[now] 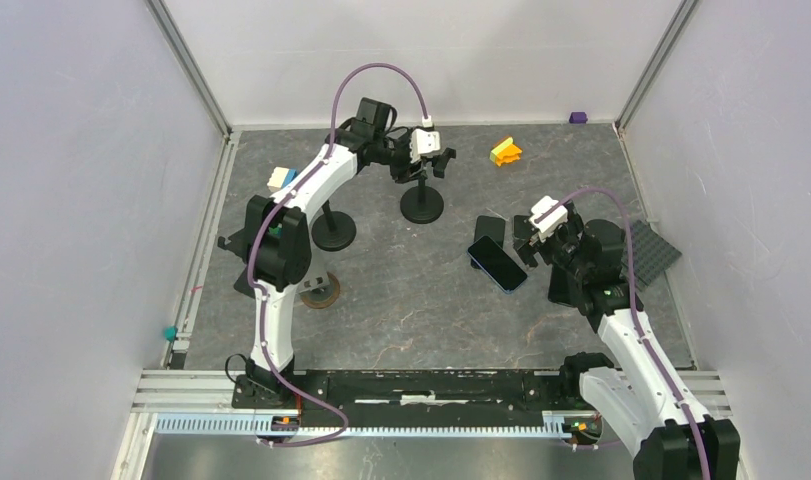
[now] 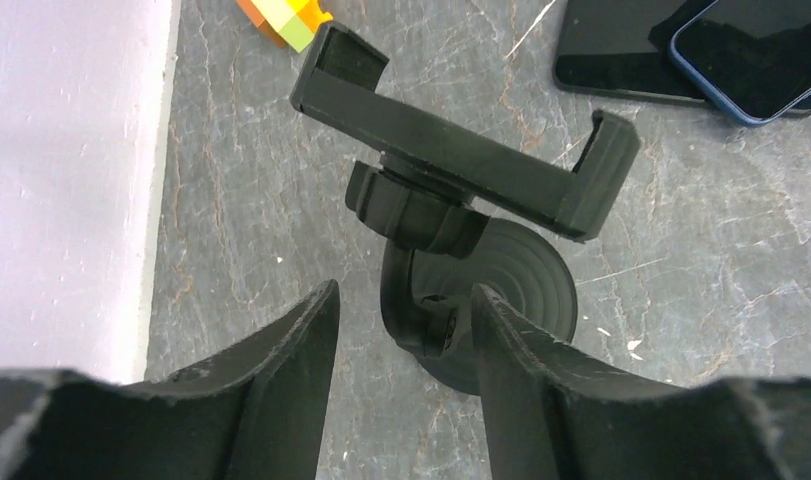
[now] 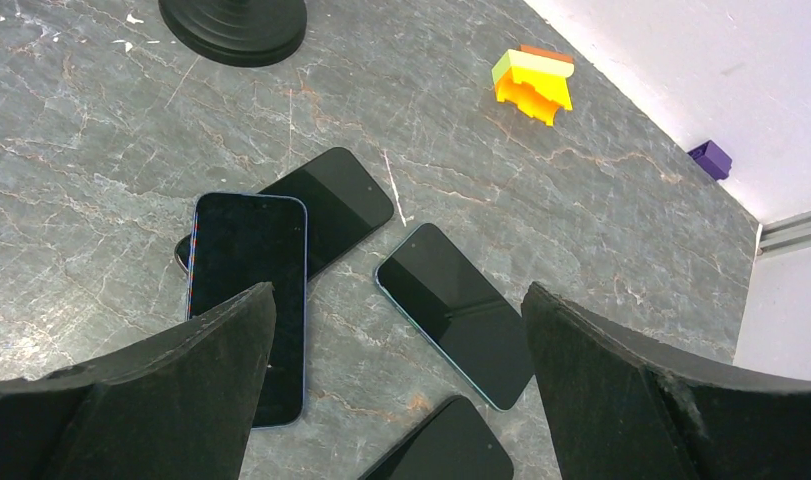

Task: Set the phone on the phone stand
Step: Move the phone stand to the center of the board.

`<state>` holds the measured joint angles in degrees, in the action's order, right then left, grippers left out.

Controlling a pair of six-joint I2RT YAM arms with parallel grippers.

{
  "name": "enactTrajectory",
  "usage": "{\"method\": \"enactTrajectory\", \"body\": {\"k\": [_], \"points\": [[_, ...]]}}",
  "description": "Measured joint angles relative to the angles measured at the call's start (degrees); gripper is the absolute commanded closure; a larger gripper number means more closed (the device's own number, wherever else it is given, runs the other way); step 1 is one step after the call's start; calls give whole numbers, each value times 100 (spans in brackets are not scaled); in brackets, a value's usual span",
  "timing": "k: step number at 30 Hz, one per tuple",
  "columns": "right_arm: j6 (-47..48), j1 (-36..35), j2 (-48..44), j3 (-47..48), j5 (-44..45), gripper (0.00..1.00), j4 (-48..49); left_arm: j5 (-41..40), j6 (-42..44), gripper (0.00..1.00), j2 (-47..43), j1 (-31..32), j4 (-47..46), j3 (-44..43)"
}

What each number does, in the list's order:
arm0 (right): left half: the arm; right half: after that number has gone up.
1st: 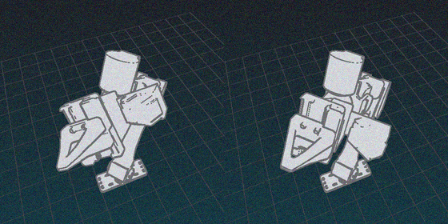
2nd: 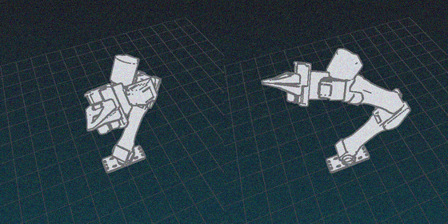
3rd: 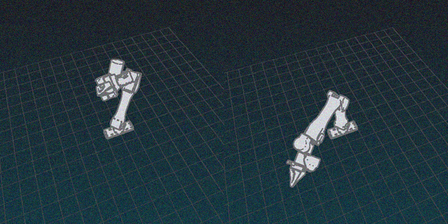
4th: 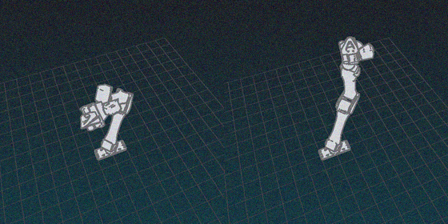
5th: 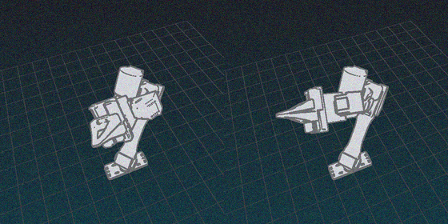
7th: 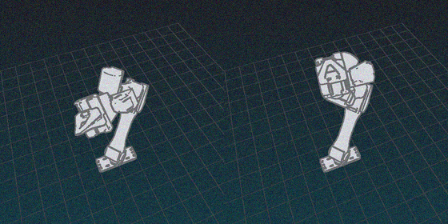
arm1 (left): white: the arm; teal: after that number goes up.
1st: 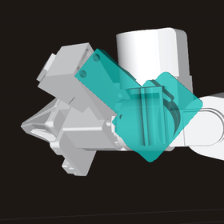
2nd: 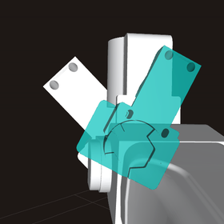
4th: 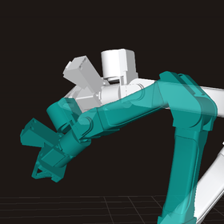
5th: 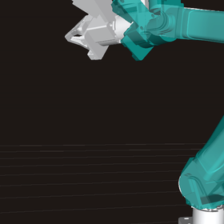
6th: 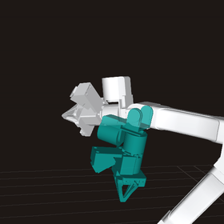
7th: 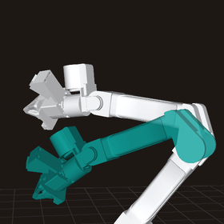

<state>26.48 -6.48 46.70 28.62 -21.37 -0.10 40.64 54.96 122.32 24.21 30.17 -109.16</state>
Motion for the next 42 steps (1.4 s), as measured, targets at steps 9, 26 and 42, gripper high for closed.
{"method": "enactTrajectory", "body": {"k": [9, 26, 42], "points": [[42, 17, 4, -28, 39, 2, -2, 374, -256, 66, 2, -2, -28, 0], [31, 22, -48, -37, 4, 3, -26, 1419, 1064, 85, -824, 48, 2378, 184], [111, 22, -2, -37, -455, 3, -807, 2253, 4033, 55, -1801, 553, 5049, 1377]]}}
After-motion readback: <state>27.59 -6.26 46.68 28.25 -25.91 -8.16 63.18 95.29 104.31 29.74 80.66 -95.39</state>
